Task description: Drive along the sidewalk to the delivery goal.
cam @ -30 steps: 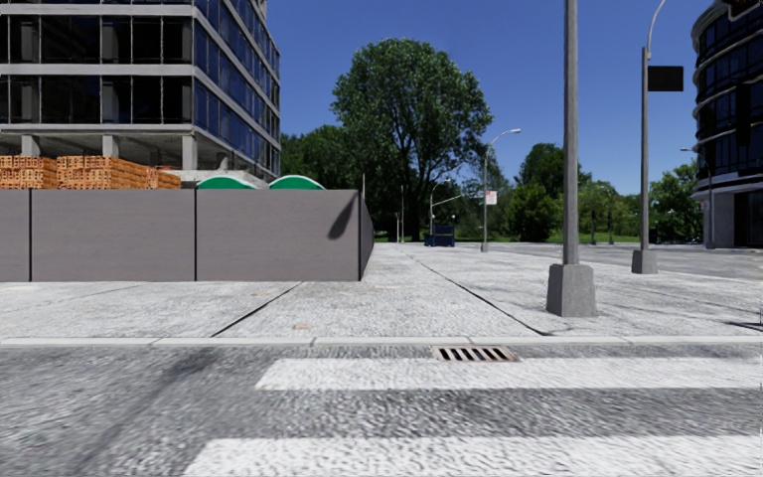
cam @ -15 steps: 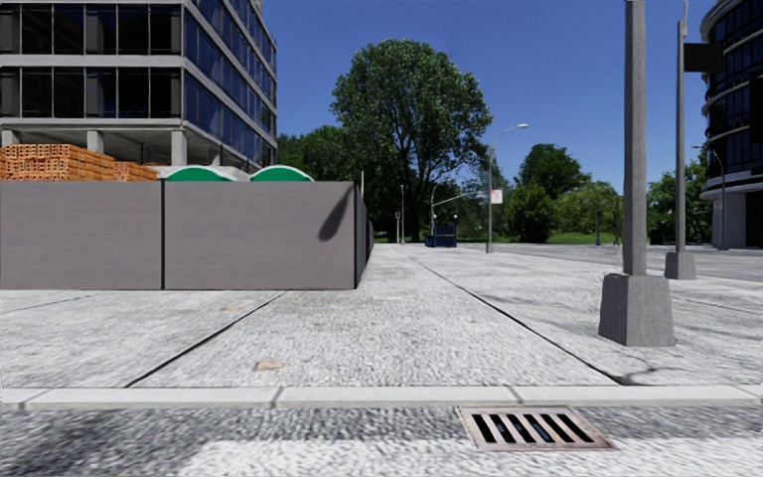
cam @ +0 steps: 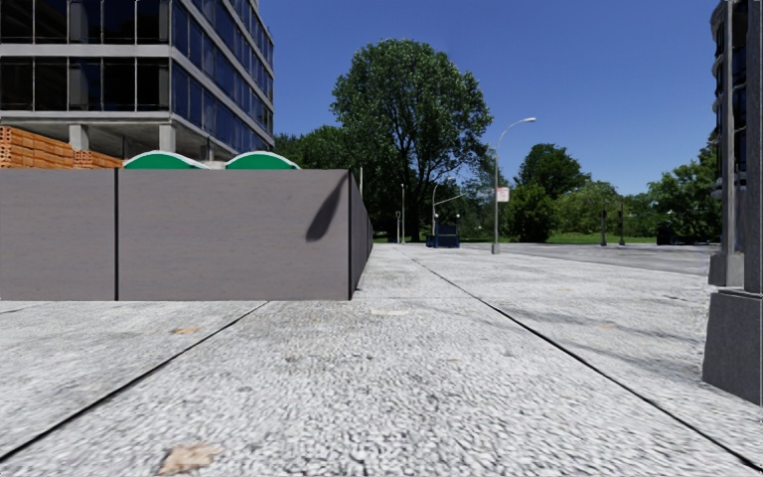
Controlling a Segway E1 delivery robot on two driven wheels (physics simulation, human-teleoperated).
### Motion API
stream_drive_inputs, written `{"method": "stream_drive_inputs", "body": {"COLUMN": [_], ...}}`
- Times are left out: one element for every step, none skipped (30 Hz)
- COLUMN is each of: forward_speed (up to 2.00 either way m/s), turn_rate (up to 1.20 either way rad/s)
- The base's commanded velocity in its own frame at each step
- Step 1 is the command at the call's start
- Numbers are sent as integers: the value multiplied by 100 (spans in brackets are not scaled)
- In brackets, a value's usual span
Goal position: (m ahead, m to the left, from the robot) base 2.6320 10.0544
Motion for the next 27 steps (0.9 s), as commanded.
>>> {"method": "stream_drive_inputs", "body": {"forward_speed": [200, 200, 200, 200, 200, 200, 200, 200, 200, 200, 200, 200, 200, 200, 200, 200, 200, 200, 200, 200, 200, 200, 200, 200, 200, 200, 200], "turn_rate": [0, 0, 0, 0, 0, 0, 0, 0, 0, 0, 0, 0, 0, 7, 14, 26, 26, 38, 56, 71, 88, 104, 104, 120, 120, 120, 120]}}
